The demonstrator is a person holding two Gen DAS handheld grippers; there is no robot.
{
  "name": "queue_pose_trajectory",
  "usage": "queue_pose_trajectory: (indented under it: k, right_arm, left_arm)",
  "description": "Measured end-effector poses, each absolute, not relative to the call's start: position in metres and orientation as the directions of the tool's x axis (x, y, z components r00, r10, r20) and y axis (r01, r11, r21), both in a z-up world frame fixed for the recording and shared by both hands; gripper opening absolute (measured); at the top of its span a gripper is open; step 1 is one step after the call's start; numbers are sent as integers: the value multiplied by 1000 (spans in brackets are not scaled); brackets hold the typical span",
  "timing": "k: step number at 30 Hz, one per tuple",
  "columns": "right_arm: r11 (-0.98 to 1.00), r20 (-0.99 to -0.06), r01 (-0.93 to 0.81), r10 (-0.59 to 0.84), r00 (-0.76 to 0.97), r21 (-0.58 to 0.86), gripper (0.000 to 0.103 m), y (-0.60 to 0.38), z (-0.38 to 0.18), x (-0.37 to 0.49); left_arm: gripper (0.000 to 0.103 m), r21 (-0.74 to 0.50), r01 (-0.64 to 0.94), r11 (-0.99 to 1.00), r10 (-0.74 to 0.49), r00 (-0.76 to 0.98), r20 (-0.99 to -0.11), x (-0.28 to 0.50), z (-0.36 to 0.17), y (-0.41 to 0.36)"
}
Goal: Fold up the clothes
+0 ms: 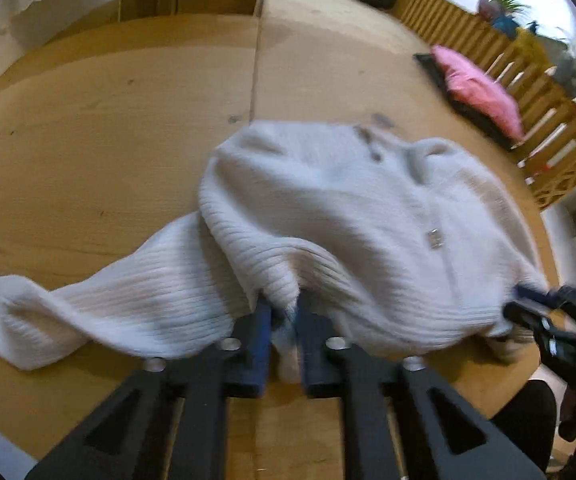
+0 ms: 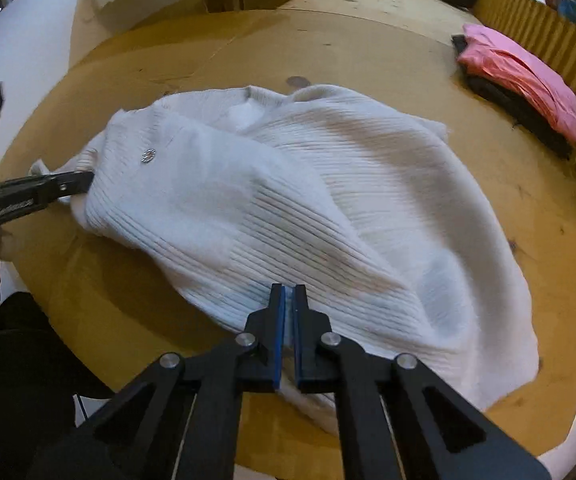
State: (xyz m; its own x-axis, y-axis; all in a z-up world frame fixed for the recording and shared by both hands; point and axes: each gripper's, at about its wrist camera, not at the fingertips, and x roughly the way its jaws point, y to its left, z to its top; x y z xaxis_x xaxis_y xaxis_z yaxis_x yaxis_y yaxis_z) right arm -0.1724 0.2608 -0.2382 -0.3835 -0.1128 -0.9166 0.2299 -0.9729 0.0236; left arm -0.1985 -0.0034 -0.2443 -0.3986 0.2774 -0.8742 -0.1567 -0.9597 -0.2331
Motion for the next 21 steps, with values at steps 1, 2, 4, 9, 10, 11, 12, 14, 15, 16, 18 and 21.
queue_pose_trajectory:
  k: [1,2,4,9,10,11,12,14,15,16,18,21]
  right_arm:
    - [-974,-915,224,-97,-392,7,4,264,-236,-170]
    - [-976,-912,219,-76,-403,-15,4,268,-233,-168]
    - [-982,-915,179,-17,-403,-61,4,284,-229,-162]
    - [-996,-913,73,-68,-402,42,14,323,-193,-151]
    - [-994,-905,73,-103,-413,80,25,323,-181,-151]
    - [-990,-896,93,-132,-424,102,41,317,-168,-153]
    - [-986,-886,114,-161,-434,123,49,311,-156,-155]
    - [-979,-877,177,-173,-449,102,58,291,-144,-159]
    - [-974,-872,208,-178,-455,90,58,281,-138,-162]
    - [-970,-874,233,-167,-457,63,58,270,-137,-164]
    - [-966,-879,250,-173,-443,64,58,258,-141,-164]
    - [-961,-888,245,-224,-402,132,58,250,-155,-162]
  left_arm:
    - [9,-242,-170,-955,292,-409,-864,-195,-240,-2]
    - [8,-246,-183,-952,302,-420,-856,-192,-235,0]
    - [8,-264,-221,-939,338,-448,-828,-181,-217,5]
    - [8,-309,-395,-865,482,-482,-732,-140,-173,38]
    - [8,-311,-433,-846,507,-476,-719,-130,-170,47]
    - [8,-309,-467,-828,527,-461,-714,-121,-172,57]
    - [8,-308,-501,-809,544,-437,-716,-111,-176,70]
    - [8,-321,-527,-787,557,-380,-739,-102,-192,87]
    - [9,-331,-533,-779,558,-349,-753,-100,-201,95]
    - [9,-339,-535,-774,557,-319,-767,-96,-208,99]
    - [12,-346,-533,-772,556,-305,-773,-89,-206,93]
    - [27,-321,-534,-782,544,-336,-769,-81,-189,67]
